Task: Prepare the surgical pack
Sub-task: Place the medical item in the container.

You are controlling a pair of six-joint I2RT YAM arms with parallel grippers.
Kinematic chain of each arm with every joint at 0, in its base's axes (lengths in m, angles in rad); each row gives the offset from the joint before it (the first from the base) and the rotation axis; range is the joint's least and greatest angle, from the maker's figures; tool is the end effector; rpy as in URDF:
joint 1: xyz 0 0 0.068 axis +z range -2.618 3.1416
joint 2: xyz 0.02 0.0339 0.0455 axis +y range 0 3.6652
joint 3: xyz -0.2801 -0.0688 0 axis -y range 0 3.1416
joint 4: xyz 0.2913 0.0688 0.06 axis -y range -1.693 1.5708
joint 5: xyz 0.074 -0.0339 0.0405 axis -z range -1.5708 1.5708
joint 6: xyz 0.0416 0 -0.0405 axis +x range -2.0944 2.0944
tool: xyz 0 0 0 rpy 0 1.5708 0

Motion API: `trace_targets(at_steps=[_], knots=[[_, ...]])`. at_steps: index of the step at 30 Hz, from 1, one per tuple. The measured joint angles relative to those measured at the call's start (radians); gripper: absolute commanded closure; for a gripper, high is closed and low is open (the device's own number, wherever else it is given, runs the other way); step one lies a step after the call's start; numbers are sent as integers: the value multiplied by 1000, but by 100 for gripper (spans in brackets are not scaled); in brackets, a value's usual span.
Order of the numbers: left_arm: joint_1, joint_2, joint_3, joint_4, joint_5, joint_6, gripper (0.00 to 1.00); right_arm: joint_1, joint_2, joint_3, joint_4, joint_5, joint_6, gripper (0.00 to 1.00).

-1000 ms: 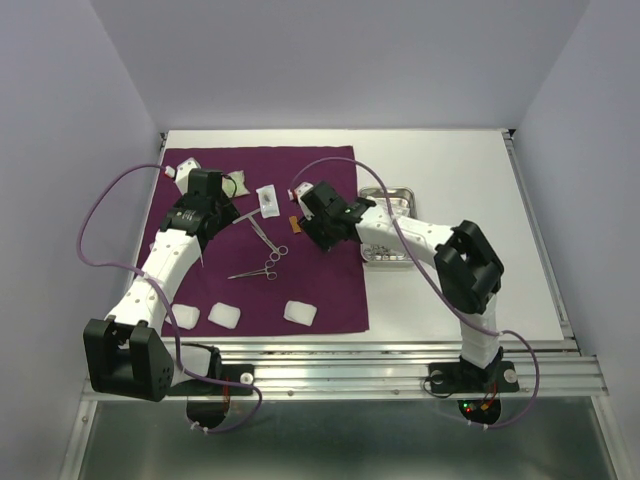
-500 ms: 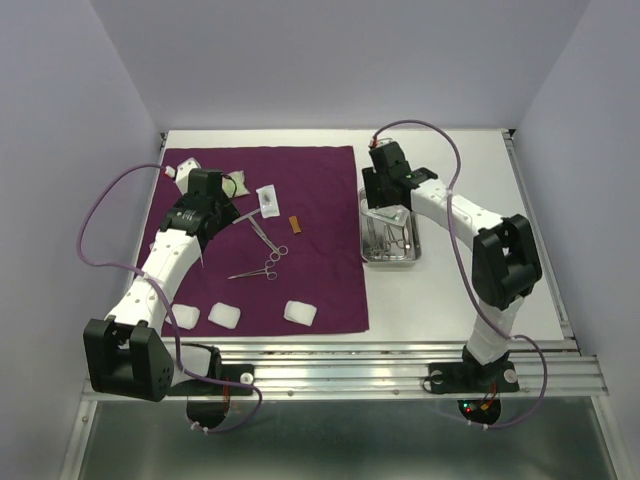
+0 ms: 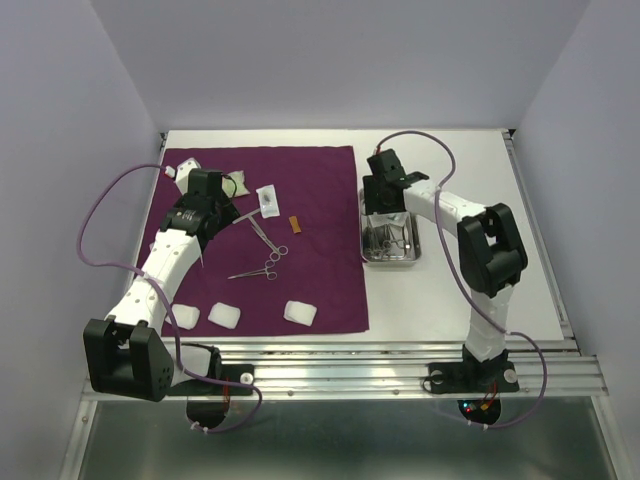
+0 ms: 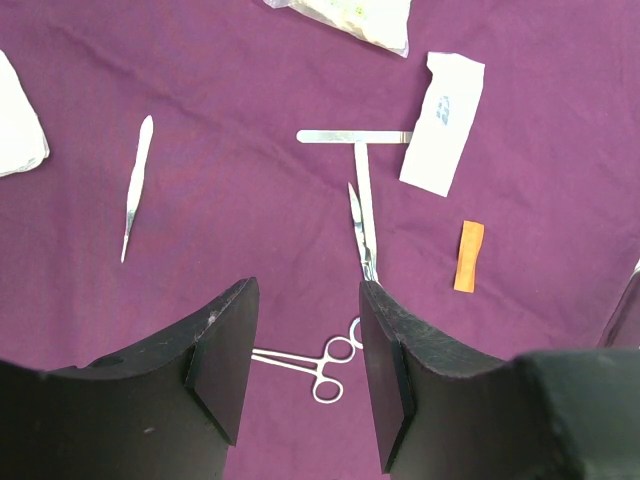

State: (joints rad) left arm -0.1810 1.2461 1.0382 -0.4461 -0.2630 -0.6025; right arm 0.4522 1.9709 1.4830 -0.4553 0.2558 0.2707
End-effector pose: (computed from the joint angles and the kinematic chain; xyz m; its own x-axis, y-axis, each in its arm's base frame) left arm 0.3154 -0.0467 0.3081 -0.4765 -0.4691 -0.7435 -0.3631 0.8753 -0.3195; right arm 0.4378 0.2010 0.1954 -0.7789 -0.0907 -0.6206 -0.0839 0.9957 -0.0403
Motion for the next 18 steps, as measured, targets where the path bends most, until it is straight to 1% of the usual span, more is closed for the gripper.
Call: trace_targets(at_steps=[2,3,4,13,18], knots=[[0,0,0,0,0,0,44,0,14,10,2,5,3,35],[0,0,0,0,0,0,44,0,23,16,7,8,5,30],[0,0,0,0,0,0,44,-1,28,20,11,9,6,29],[0,0,0,0,-1,0,44,0,47,42,25,19,10,27],[0,0,0,0,-2,0,44,6,-2,37,25,-3,8,27]])
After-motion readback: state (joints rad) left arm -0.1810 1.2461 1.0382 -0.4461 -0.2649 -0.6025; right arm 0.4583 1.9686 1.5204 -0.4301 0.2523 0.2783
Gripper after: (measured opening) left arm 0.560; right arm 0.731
